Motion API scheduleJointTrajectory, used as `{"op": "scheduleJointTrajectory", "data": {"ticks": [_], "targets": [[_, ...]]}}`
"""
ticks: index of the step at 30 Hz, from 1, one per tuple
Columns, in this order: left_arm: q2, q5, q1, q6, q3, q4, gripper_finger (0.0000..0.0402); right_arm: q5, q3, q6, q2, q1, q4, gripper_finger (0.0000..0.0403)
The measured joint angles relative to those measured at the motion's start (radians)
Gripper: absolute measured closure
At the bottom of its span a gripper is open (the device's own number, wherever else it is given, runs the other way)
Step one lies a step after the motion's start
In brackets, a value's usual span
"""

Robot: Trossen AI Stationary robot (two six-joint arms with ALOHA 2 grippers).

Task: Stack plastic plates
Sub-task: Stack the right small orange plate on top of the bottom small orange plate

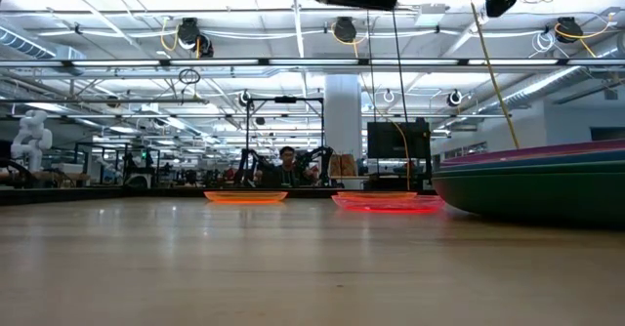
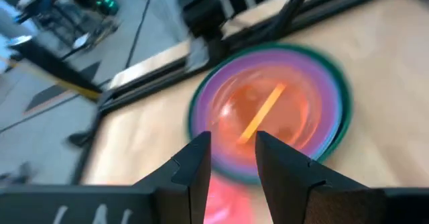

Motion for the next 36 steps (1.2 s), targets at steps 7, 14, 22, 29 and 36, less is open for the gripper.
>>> {"op": "scheduleJointTrajectory", "data": {"ticks": [7,14,22,29,36], "targets": [[-0.200,-0.030,0.015,-0.009,0.000,-0.360,0.0277,0.087,0.000,0.078,0.058,0.000,0.005,0.0371],[-0.319,-0.028,0.027,-0.026,-0.071,-0.484,0.0277,0.240,0.000,0.156,0.113,0.000,0.012,0.0371],[-0.603,-0.047,0.026,-0.039,-0.394,-0.320,0.0277,0.332,0.000,0.238,0.221,-0.002,0.099,0.0371],[-0.877,-0.131,0.069,0.028,-0.593,-0.106,0.0277,0.393,0.001,0.233,0.362,-0.051,0.292,0.0371],[-1.043,-0.161,0.115,0.013,-0.599,-0.109,0.0277,0.362,0.016,0.310,0.453,-0.143,0.355,0.0371]]}}
